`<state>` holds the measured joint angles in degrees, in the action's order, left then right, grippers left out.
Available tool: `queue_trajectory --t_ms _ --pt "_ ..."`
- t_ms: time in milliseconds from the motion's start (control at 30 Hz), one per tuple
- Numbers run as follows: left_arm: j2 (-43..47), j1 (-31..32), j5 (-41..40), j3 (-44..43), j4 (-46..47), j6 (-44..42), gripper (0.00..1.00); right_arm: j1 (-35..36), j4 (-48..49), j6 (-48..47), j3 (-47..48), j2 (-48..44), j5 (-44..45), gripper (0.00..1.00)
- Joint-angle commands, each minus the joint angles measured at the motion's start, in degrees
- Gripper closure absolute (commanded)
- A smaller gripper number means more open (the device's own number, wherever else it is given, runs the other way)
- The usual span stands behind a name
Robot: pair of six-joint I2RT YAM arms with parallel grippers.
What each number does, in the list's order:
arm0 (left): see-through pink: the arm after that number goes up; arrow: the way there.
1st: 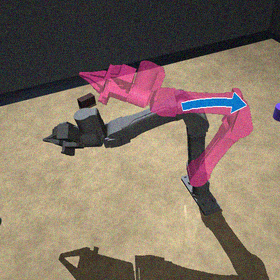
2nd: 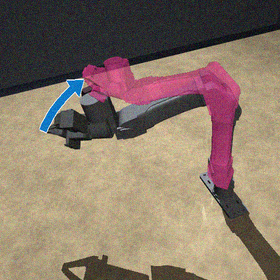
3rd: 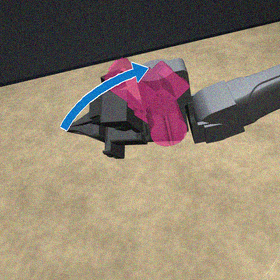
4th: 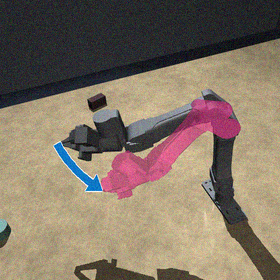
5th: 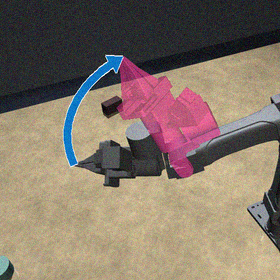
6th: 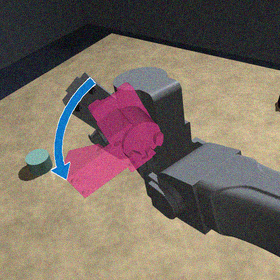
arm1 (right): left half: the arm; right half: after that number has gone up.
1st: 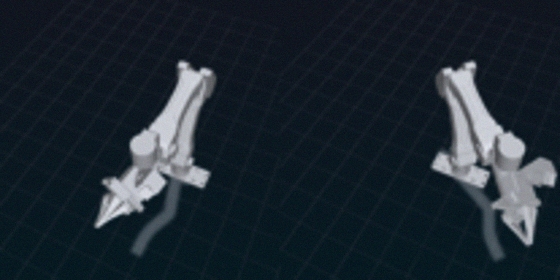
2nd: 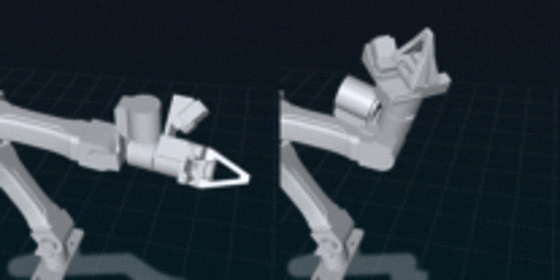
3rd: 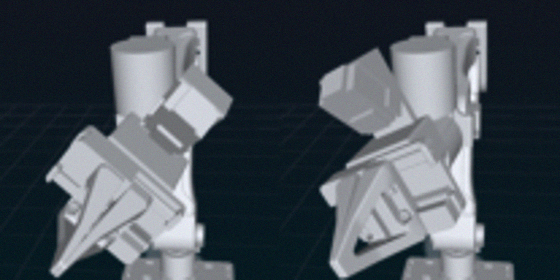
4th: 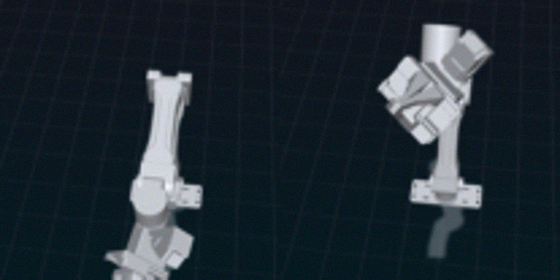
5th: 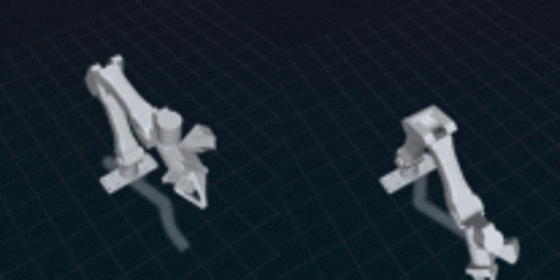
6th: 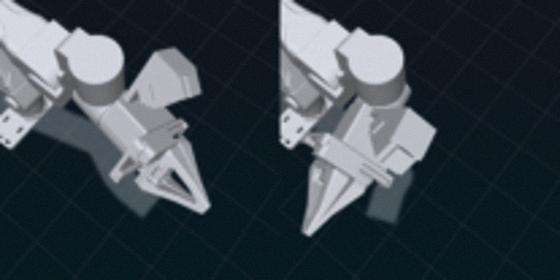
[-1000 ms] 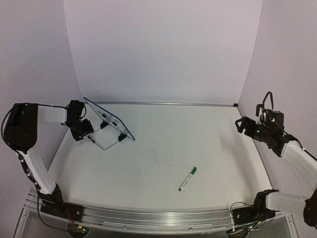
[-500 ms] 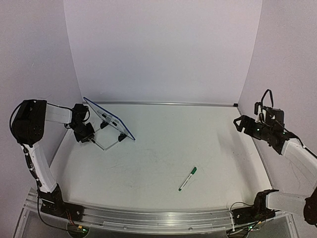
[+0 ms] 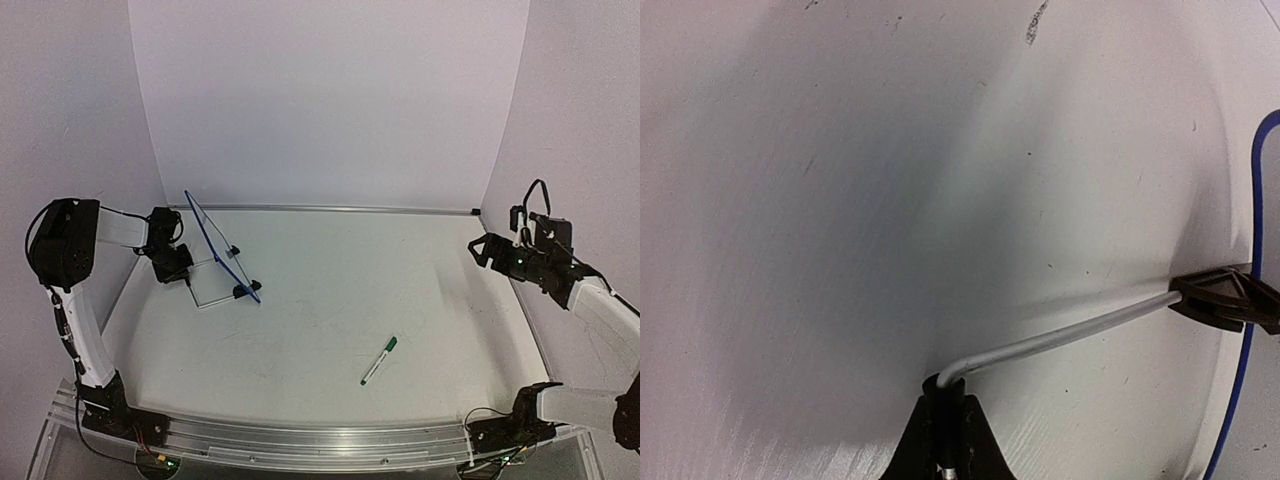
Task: Write a sentence on the whiteboard
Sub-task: Move the whiteboard stand to the center of the board.
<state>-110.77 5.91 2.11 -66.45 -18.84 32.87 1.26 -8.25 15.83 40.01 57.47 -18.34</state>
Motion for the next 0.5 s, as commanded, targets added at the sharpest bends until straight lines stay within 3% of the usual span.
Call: queue_trajectory --t_ms 0,200,467 --pt "-3.0 0.5 4.4 -0.7 -2.4 -5.3 1.0 0.0 0.0 -2.3 3.2 1.5 -4.4 0.06" --pt "-3.0 2.6 9.7 -1.8 -3.2 -13.6 1.0 2.7 -1.0 -5.4 4.1 2.8 -9.4 0.08" --pt "-3.8 7.2 18.6 -3.9 -3.7 -22.3 1.0 16.0 -0.6 -8.1 7.2 8.0 -8.5 0.05"
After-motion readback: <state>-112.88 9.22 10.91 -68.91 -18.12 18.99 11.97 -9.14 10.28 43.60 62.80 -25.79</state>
